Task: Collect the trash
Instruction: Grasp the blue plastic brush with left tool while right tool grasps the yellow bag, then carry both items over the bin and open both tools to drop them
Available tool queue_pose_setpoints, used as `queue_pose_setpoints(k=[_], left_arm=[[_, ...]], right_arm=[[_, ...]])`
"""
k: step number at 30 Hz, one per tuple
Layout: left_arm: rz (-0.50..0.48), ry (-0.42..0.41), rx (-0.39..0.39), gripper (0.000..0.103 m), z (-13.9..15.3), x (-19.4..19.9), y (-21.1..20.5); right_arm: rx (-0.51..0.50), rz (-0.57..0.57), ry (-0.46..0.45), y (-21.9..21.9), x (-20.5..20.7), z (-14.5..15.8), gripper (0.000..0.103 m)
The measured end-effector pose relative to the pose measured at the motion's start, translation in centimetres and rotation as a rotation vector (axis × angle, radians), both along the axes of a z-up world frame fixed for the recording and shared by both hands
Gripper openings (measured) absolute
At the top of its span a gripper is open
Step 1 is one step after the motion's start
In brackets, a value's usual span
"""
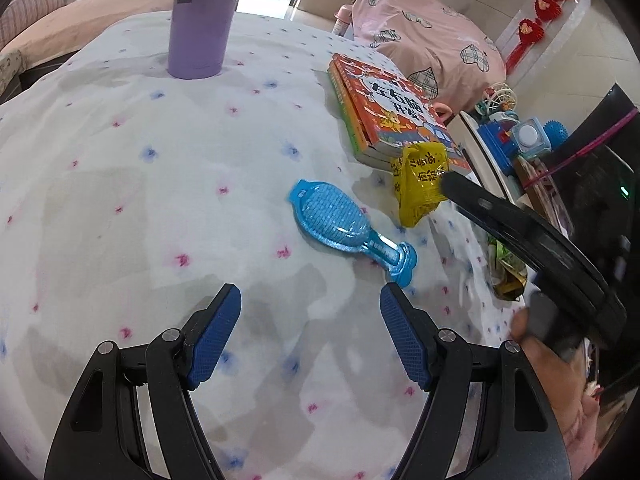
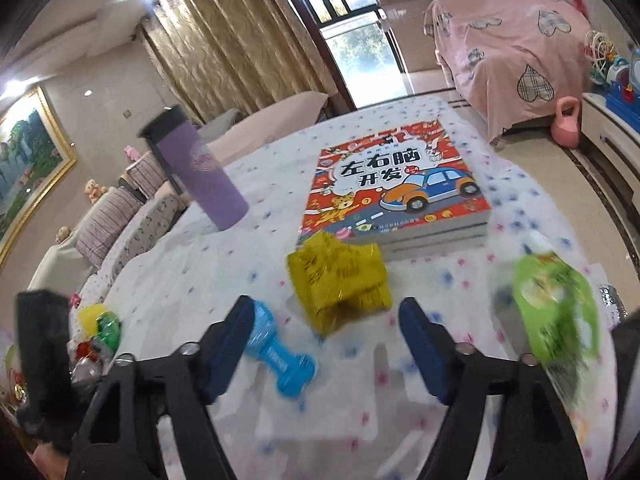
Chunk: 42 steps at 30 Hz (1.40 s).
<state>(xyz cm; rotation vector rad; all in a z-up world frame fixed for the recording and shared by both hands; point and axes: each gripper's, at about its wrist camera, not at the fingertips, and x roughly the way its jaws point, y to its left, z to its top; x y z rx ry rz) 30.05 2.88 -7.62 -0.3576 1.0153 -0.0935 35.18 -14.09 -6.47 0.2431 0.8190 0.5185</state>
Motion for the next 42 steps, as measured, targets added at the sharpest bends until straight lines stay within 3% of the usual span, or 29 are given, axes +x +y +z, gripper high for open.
queue_pose_setpoints(k=[2,4,7,13,15,16,17,20,24,29,42], left_arm=[[-0.002,0.005,-0.001,0.074,-0.1,0.5,-0.3],[-0.004,0.010,-0.006,0.074,-0.2,1.0,-0.7],[-0.007,0.013,-0.020,0.074,-0.3,1.9,-1.4],[0.014,0.026,0.008,0.074,-0.9,4.4,-3.2],[0.021,0.007,0.073,0.073,-0.9,5.3,-4.1],[0.016,0.001,0.102,0.070,-1.0,5.5,-4.5],[0.004,-0.011,0.137,0.058,-1.0,5.7,-5.1],[-0.058,-0.037,0.240,0.039,-1.1,5.6,-6.5],[-0.126,-0.049,0.198,0.021,-0.9,4.1,-6.4],[-0.162,-0.068,0.146,0.020,-0.1,1.1,-5.8],[-0.280,-0.126,0.060,0.019,2.6,-4.5,-9.9]], right_arm=[[-0.008,-0.005,0.016,0.4,1.2,-0.7,0.061],[-0.017,-0.002,0.038,0.7,2.1,-1.4,0.027],[-0.001,-0.006,0.032,0.1,1.8,-1.3,0.023],[0.073,-0.062,-0.001,-3.2,-1.1,0.4,0.020],[0.099,-0.085,-0.020,-4.3,-1.9,1.2,0.020],[0.107,-0.101,-0.033,-5.0,-2.5,1.6,0.020],[0.117,-0.112,-0.040,-5.5,-3.0,1.9,0.020],[0.140,-0.137,-0.048,-6.8,-4.1,2.7,0.020],[0.160,-0.149,-0.056,-7.8,-5.4,3.2,0.020],[0.175,-0.154,-0.065,-8.5,-7.4,3.7,0.020],[0.172,-0.181,-0.033,-10.4,-13.5,2.1,0.020]])
